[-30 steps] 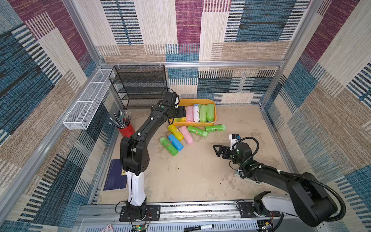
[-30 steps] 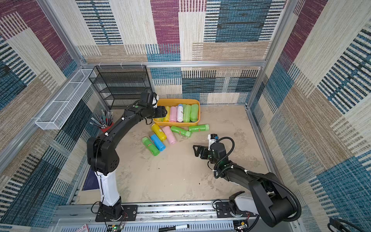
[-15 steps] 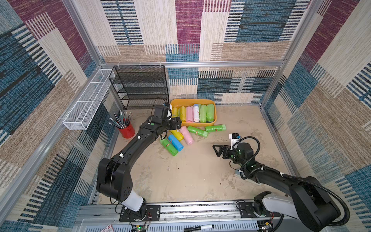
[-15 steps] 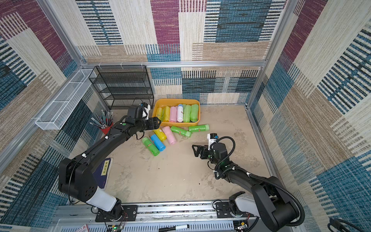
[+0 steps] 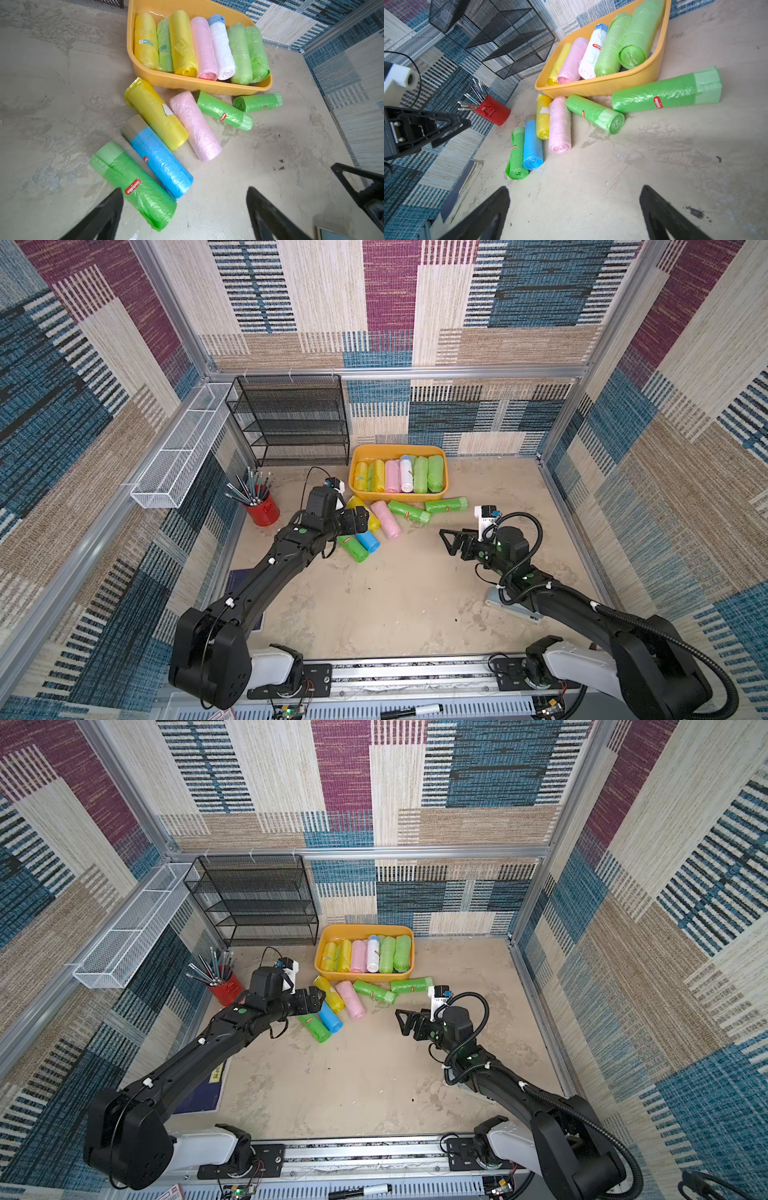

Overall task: Put the roll of trash bags into the storage box
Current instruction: Place the roll of trash bags in the storage box, then pick up the roll of trash bags from the center of the board.

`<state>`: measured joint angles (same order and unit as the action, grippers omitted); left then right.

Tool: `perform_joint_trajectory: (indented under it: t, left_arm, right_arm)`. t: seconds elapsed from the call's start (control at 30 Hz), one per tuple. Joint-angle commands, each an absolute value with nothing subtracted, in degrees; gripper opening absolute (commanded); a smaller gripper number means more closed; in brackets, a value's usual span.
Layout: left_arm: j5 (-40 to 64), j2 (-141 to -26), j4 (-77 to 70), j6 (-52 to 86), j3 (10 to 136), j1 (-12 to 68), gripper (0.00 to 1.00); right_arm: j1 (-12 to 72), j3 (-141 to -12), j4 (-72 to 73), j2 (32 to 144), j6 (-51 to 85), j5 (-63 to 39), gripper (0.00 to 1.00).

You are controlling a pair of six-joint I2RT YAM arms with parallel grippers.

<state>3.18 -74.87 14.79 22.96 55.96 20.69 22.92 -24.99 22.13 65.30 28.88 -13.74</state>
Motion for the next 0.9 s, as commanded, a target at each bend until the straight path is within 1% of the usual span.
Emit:
perform_joint_trajectory:
  t: [0.0, 0.03, 0.37, 0.57, 0.87]
  left_arm:
    - [0.5, -72.9, 12.6, 24.6, 53.4, 20.7, 1.00]
    - [0.0, -72.3, 11.5, 24.7, 52.2, 20.6, 0.98]
    - [-4.5, -72.3, 10.3, 25.4, 49.4, 20.4, 0.99]
    - [-3.2, -71.8, 13.0, 25.2, 49.2, 20.4, 1.00]
    - [-6.9, -74.0, 15.3, 25.1, 47.3, 20.3, 0.99]
  right_arm:
    - [22.9, -25.4, 22.6, 63.6, 33.4, -16.1, 0.99]
    - [22.9, -25.3, 22.3, 63.1, 34.2, -16.5, 0.99]
    - [22.9, -24.1, 21.3, 59.5, 36.1, -16.4, 0.99]
    - [22.9, -23.0, 21.7, 58.2, 37.4, -16.7, 0.99]
    - [22.9, -26.2, 19.2, 60.7, 37.1, -15.7, 0.99]
